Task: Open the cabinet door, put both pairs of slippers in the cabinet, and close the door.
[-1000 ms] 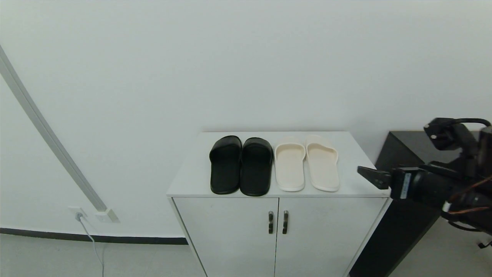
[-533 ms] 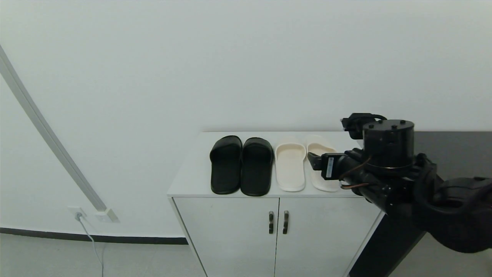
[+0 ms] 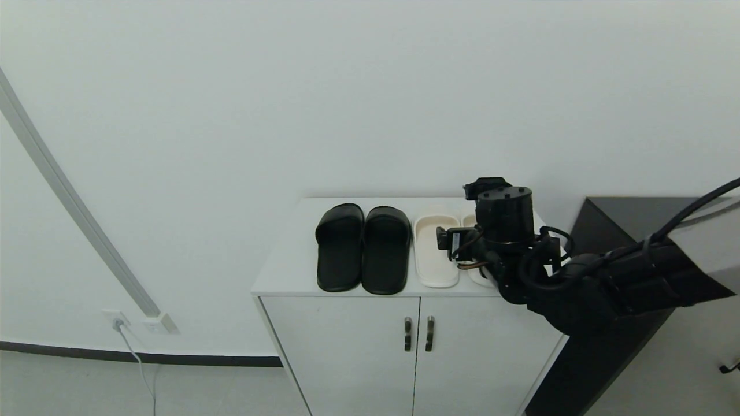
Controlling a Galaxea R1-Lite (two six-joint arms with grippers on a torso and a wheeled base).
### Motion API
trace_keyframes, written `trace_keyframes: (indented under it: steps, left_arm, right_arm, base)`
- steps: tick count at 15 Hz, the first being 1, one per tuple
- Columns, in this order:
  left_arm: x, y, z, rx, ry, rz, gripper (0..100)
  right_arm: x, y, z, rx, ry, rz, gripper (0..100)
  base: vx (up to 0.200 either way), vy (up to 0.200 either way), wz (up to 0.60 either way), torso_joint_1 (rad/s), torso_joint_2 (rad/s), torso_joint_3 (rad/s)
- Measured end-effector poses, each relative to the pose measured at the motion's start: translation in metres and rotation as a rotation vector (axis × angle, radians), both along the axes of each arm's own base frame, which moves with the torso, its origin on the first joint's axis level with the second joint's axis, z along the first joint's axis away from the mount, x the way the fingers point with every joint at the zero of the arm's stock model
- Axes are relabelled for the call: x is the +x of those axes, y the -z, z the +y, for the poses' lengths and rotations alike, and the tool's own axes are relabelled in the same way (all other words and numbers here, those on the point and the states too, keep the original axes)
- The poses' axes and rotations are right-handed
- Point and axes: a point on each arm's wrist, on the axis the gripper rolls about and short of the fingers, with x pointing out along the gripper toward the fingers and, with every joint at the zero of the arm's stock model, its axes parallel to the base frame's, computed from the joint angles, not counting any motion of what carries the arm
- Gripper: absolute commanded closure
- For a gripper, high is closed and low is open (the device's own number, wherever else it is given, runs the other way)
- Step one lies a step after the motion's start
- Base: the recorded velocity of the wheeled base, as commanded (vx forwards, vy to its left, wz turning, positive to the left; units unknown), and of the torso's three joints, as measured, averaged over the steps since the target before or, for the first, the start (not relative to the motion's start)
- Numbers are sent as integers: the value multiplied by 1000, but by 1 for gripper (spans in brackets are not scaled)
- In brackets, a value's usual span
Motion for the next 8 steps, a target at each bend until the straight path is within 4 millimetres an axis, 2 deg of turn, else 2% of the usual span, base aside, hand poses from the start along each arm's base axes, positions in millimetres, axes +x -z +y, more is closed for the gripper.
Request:
trace_keyframes:
  steps: [8]
  left_arm:
    - [0, 0, 0, 0, 0, 0, 100]
  right_arm:
    - [59, 23, 4, -23, 61, -17, 0]
  base:
    - [0, 0, 0, 0, 0, 0]
